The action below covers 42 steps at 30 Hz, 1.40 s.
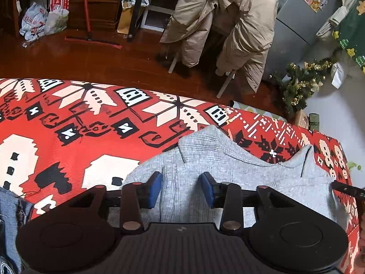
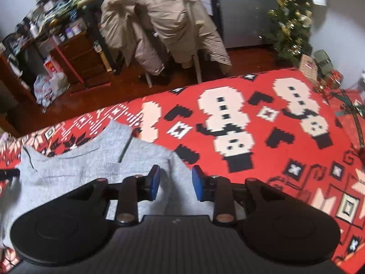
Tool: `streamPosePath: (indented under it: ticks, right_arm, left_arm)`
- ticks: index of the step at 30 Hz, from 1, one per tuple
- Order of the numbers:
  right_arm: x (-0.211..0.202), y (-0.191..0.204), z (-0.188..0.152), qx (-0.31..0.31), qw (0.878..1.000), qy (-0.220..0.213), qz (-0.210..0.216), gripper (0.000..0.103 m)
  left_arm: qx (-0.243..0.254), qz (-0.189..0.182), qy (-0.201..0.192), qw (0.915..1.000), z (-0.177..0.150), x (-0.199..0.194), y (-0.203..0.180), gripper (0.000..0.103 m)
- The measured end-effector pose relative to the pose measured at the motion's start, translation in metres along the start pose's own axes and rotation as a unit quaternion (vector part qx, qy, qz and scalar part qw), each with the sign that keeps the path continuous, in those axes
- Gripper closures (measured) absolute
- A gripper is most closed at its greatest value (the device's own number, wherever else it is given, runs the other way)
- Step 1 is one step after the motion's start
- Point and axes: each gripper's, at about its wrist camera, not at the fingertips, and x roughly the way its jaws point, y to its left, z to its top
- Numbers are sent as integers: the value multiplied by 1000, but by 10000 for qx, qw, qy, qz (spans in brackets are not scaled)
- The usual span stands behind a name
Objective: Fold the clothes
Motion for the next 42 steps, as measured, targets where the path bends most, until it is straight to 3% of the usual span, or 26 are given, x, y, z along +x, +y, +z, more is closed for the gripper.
streamPosePath:
  ticks: [2,3,4,5,9,15,19,23,25,27,34,42]
  right_arm:
    - [6,9,0,-63,10000,-23,-73,69]
    - [7,12,0,-95,9999,-46,-112,70]
    - [8,15,-1,-127,9998,-69,-151,86]
    - [8,18,-2,-168,9996,-103,-188,99]
    - [-17,30,-10,-510,9971,-503,-271,99]
    - [-58,30,-15,-556,9928,-1039,-210,100]
    - [-46,25,-8,-498,9939,-933,-321,100]
    - [-10,20,-7,-545,9952,-576,-567,97]
    - [0,16,-8,-538,9948,-534,-685,91]
    - [-5,12,-9,-461,9946,-622,-688,82]
    - [-52,7,-29,-430,9950,-729,-524,75]
    - [-95,13,-108,-574,9972,-423,-211,75]
  left_arm:
    - [21,28,-1,10000,0,-1,-3,66]
    - [56,63,-23,10000,-1,-2,-5,83]
    - [145,137,-83,9998,-3,-5,-9,97]
    - [248,212,-172,9993,-6,-9,-13,97]
    - [757,365,-806,9932,-25,-43,-29,97]
    - [1038,590,-1316,9841,-33,-69,-37,97]
    - [957,771,-1058,9868,-26,-46,-29,96]
    - [890,1062,-622,9884,-22,-16,-20,88]
    - [844,1003,-631,9894,-22,-20,-18,67]
    - [782,875,-788,9900,-23,-32,-14,59]
    - [645,598,-779,9931,-44,-79,-2,59]
    - [222,148,-420,9988,-110,-102,21,67]
